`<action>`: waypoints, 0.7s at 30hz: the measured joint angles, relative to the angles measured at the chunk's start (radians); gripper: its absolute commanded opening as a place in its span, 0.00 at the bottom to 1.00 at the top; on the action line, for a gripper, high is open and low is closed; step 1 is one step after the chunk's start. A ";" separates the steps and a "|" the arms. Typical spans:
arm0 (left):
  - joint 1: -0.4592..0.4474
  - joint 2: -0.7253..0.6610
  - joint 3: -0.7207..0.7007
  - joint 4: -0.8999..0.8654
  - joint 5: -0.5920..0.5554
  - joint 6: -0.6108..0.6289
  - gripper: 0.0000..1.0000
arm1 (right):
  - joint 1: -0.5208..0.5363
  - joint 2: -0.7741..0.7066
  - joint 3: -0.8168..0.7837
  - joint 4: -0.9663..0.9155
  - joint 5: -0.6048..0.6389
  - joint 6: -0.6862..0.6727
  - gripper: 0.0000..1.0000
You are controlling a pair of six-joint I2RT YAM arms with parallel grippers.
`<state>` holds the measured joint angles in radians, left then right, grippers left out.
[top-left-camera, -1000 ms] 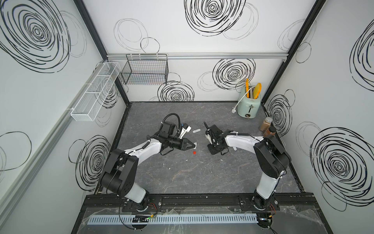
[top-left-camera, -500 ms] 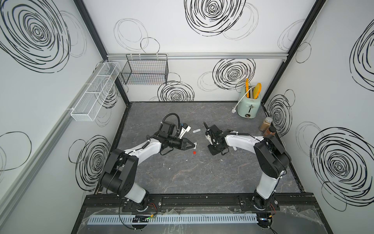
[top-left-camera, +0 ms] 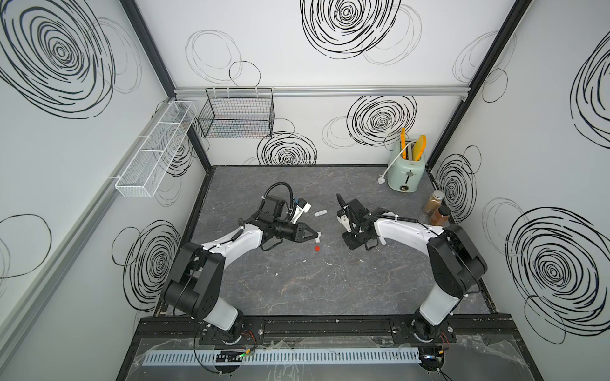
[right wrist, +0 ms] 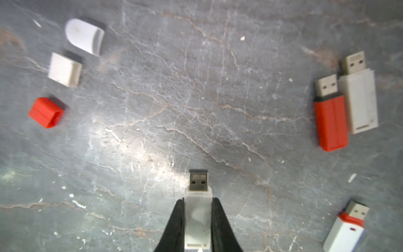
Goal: Close the usb drive cover
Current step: Pick up the USB drive from the center of the board.
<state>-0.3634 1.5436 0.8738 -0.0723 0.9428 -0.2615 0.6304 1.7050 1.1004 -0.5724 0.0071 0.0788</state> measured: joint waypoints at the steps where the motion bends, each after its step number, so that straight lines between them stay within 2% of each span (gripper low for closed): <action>1: 0.001 0.000 0.000 -0.001 0.001 0.001 0.00 | -0.001 -0.014 -0.001 0.008 -0.003 -0.008 0.00; 13: 0.001 0.027 0.019 -0.035 0.025 0.016 0.00 | -0.006 -0.126 -0.032 0.131 -0.033 -0.159 0.00; 21: -0.026 0.045 0.050 -0.061 0.039 0.030 0.00 | 0.025 -0.260 -0.175 0.299 -0.076 -0.320 0.00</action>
<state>-0.3897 1.5890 0.9241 -0.1333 0.9817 -0.2314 0.6556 1.4452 0.9253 -0.2729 -0.0689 -0.2413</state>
